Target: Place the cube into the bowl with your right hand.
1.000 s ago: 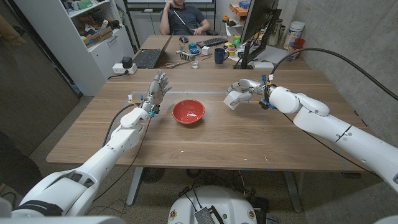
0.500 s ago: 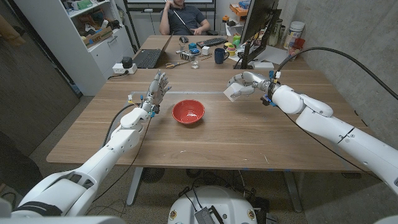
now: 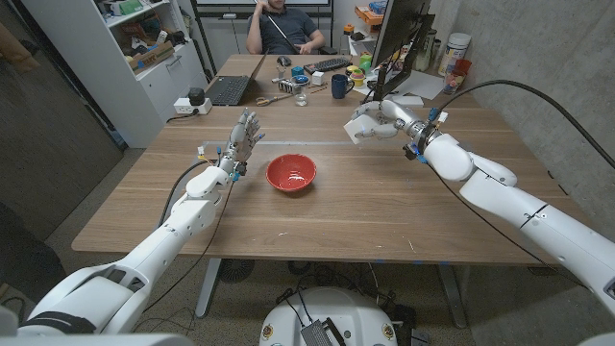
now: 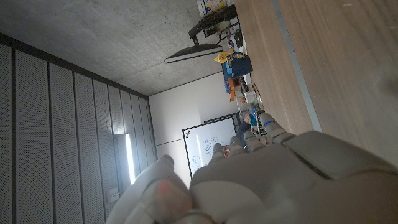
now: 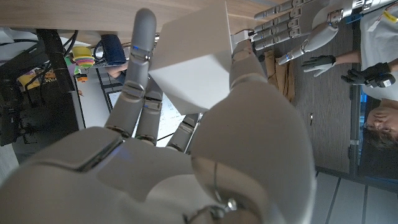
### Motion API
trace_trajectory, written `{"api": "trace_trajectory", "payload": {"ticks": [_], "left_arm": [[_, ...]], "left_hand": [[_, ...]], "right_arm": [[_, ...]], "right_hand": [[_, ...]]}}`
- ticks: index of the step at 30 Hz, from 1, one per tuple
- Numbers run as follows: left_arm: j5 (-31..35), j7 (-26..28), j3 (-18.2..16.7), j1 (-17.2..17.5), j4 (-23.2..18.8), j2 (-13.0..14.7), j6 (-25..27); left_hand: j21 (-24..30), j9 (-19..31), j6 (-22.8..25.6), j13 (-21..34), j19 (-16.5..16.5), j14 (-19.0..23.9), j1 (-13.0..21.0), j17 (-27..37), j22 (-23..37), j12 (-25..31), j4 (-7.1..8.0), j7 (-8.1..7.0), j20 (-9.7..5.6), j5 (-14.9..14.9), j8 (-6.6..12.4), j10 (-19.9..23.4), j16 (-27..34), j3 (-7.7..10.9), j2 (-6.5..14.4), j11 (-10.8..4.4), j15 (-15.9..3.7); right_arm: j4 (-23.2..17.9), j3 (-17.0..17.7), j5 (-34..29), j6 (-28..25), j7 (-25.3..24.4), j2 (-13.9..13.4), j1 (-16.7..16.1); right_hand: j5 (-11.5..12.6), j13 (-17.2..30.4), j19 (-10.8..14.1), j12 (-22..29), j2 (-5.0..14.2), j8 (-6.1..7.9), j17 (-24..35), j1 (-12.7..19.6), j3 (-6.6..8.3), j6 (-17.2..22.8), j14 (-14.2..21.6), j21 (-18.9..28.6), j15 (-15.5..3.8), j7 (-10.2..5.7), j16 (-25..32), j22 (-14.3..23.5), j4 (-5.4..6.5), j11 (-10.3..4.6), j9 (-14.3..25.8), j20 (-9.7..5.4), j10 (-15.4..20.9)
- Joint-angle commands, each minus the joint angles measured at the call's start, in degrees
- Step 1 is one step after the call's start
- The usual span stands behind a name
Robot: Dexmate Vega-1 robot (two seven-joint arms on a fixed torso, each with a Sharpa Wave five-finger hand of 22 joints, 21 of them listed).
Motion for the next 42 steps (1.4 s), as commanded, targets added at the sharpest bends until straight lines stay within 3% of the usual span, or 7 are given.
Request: {"api": "trace_trajectory", "payload": {"ticks": [1,6,14,25,42], "left_arm": [[0.0,0.1,0.1,0.0,-0.1,0.0,0.0],[0.1,0.3,0.1,0.3,-0.7,0.1,0.1],[0.1,0.4,-0.1,0.8,-1.5,0.5,0.1],[-0.2,0.4,-0.3,1.2,-1.8,0.6,-0.3],[-0.6,0.2,-0.8,1.8,-2.2,1.0,-0.7]], "left_hand": [[-0.4,0.2,-0.6,0.2,0.1,-3.5,-0.3,0.3,0.2,0.1,0.0,0.34,-0.06,0.2,-0.25,-3.7,0.0,-0.43,1.8,0.19,-0.01],[-0.4,0.2,-0.6,0.2,0.1,-3.6,-0.3,0.3,0.2,0.1,0.0,0.36,-0.05,0.2,-0.26,-3.8,0.0,-0.46,1.9,0.29,-0.01],[-0.5,0.2,-0.6,0.2,0.1,-3.6,-0.3,0.3,0.2,0.1,0.01,0.42,-0.03,0.2,-0.26,-3.8,0.0,-0.5,1.9,0.32,0.03],[-0.5,0.2,-0.5,0.2,0.1,-3.5,-0.3,0.3,0.2,0.1,0.02,0.45,0.07,0.2,-0.24,-3.8,0.1,-0.58,2.0,0.4,0.14],[-0.7,0.2,-0.5,0.2,0.2,-3.4,-0.3,0.3,0.2,0.1,0.02,0.47,0.17,0.2,-0.25,-3.7,0.1,-0.69,2.0,0.37,0.26]], "right_arm": [[4.8,2.4,6.8,10.9,-2.5,3.0,-1.4],[8.4,2.9,11.3,17.2,-2.0,5.5,-1.6],[11.7,3.2,16.7,22.5,0.7,8.2,-1.7],[14.5,2.4,23.2,26.6,6.1,11.2,-1.0],[14.6,0.9,28.1,26.7,12.2,13.0,0.0]], "right_hand": [[-0.3,0.3,0.5,0.3,12.12,0.41,0.3,13.4,-0.02,9.5,18.0,0.4,-22.86,8.74,0.1,0.0,0.1,12.06,0.2,-8.72,12.9],[-0.3,0.4,0.1,0.4,12.06,0.43,0.3,13.7,0.02,9.7,17.7,0.6,-22.86,8.92,-0.1,-0.1,0.0,12.07,0.2,-8.75,13.1],[-0.4,0.8,-0.2,0.6,12.23,0.5,0.5,14.1,0.11,10.3,17.9,1.2,-22.91,9.13,-0.1,-0.1,0.0,12.25,0.3,-8.74,14.0],[-0.4,1.2,-0.4,0.6,12.25,0.31,0.7,14.4,0.13,10.0,17.9,2.0,-22.88,9.13,-0.2,-0.1,0.02,12.26,0.5,-8.75,14.2],[-0.5,1.9,-1.1,0.9,12.47,0.02,0.9,14.7,0.23,9.9,17.9,2.9,-22.83,9.16,-0.5,-0.4,0.2,12.72,0.6,-8.76,15.1]]}}
